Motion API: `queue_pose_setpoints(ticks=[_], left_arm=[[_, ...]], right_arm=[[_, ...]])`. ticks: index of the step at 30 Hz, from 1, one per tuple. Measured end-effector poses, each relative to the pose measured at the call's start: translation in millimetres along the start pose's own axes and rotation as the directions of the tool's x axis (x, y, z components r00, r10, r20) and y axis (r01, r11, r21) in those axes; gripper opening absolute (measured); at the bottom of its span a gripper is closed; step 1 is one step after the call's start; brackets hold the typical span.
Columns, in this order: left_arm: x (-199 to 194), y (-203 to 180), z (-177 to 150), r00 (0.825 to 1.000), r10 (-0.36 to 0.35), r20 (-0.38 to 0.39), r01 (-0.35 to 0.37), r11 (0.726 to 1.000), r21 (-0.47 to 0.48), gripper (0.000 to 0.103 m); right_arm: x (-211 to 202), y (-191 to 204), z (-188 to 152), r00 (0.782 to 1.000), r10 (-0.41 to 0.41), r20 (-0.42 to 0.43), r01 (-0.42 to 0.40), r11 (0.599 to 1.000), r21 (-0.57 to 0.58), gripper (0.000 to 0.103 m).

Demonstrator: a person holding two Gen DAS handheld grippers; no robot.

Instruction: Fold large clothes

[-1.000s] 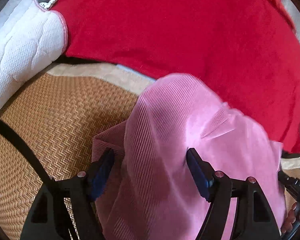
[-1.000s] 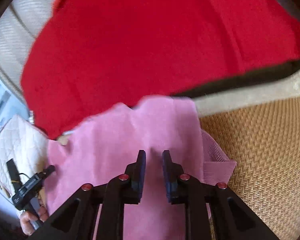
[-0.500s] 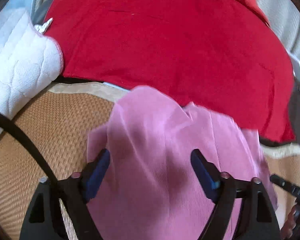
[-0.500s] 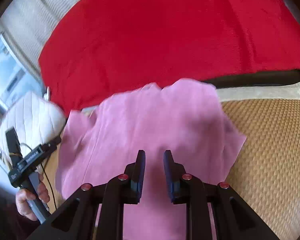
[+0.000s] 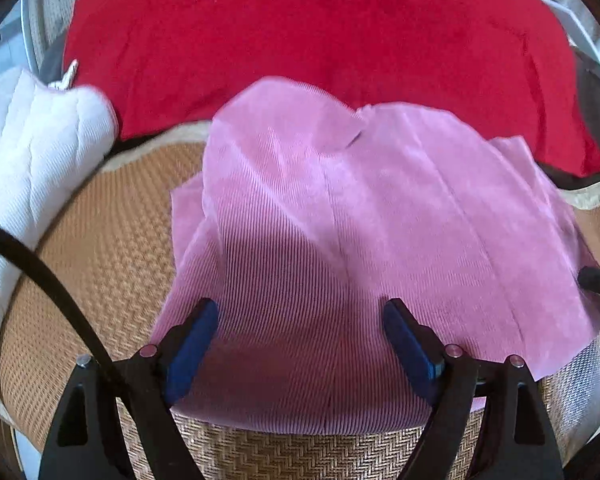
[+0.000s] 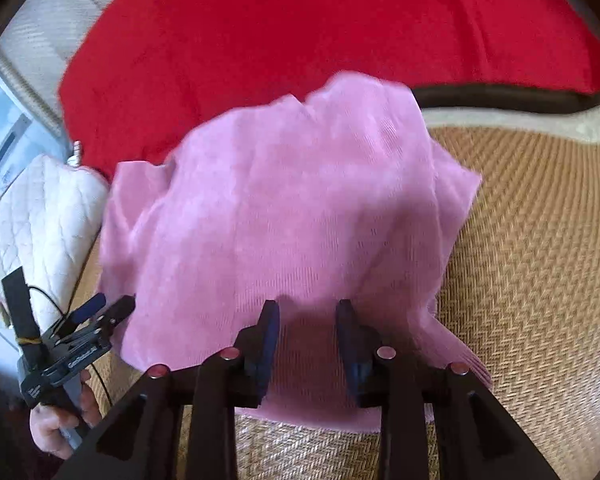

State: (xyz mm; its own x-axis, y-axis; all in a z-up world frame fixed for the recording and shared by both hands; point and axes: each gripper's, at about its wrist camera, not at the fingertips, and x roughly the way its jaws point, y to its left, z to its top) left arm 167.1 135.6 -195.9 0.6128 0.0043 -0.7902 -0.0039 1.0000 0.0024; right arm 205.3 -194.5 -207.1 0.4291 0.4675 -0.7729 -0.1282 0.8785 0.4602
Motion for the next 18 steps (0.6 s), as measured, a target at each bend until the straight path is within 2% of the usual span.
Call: queue_pose_setpoints(ticks=[5, 8, 11, 15, 16, 18], left_arm=[[-13.8, 0.2, 0.8, 0.996, -0.036, 0.081, 0.035, 0.999, 0.010, 0.085], [-11.2, -5.8, -0.6, 0.993, -0.049, 0.109, 0.044, 0.998, 0.046, 0.085], [13.7, -9.0, -4.5, 0.999, -0.036, 0.024, 0.035, 0.997, 0.067, 0.086], [7.7, -12.9, -14.1, 0.990, -0.033, 0.136, 0.024, 0.997, 0.070, 0.087], [6.8, -12.7, -17.7, 0.982, -0.032, 0.187, 0.022, 0.998, 0.056, 0.087], [10.6, -14.9, -20.6, 0.976, -0.007, 0.219, -0.002, 0.999, 0.039, 0.087]], right_arm=[[-20.8, 3.9, 4.5, 0.995, 0.028, 0.099, -0.027, 1.000, -0.007, 0.033], [-3.9, -1.7, 2.5, 0.999, -0.008, 0.054, 0.007, 1.000, 0.011, 0.033], [20.1, -1.1, 2.4, 0.999, -0.027, 0.018, 0.027, 1.000, 0.008, 0.033], [-2.6, -4.0, -0.9, 0.999, -0.022, 0.050, 0.020, 0.999, 0.033, 0.033], [-17.2, -6.3, -4.7, 0.996, -0.017, 0.083, 0.013, 0.999, 0.045, 0.033], [-45.7, -11.2, -16.8, 0.989, -0.002, 0.150, -0.006, 0.999, 0.050, 0.033]])
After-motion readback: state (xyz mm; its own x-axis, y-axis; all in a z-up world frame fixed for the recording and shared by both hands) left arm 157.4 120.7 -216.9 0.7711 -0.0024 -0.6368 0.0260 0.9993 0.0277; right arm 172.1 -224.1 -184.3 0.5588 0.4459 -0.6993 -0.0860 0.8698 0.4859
